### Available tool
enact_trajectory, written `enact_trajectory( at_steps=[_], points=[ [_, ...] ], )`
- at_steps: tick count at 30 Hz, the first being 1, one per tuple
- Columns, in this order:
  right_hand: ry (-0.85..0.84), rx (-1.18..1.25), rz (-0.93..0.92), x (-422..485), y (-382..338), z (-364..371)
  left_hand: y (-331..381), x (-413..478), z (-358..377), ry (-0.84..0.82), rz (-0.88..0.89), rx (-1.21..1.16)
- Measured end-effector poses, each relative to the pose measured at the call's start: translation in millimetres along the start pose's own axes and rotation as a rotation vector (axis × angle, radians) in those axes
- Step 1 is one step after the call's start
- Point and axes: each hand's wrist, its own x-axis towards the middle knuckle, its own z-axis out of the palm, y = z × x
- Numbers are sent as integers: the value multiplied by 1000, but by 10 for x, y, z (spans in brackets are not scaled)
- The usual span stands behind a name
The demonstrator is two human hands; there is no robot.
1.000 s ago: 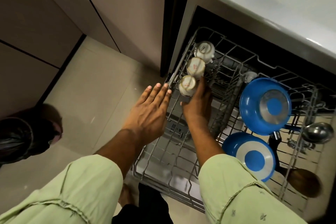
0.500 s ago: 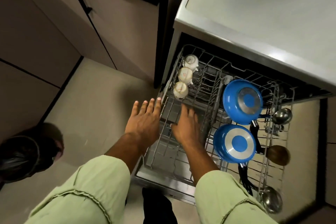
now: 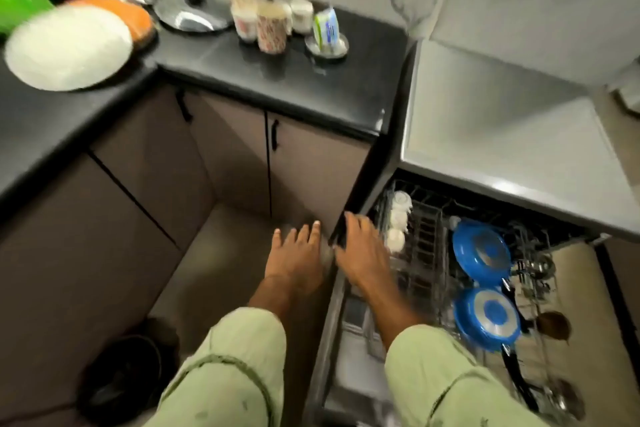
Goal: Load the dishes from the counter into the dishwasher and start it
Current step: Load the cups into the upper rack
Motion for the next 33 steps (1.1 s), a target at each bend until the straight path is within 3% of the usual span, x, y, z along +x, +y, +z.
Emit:
enact_trajectory(
  at_steps=[8,13,33],
  points=[
    [157,0,-189,243,-1356,-373,-1077,-143,-938,245,-62,10],
    [219,28,-223,547,-1818,-491,-1455,-112,-1273,295,-72,-4],
    [198,77,-235,2672,-2423,-735,-2248,1617,-2291,275,-131,63]
  ],
)
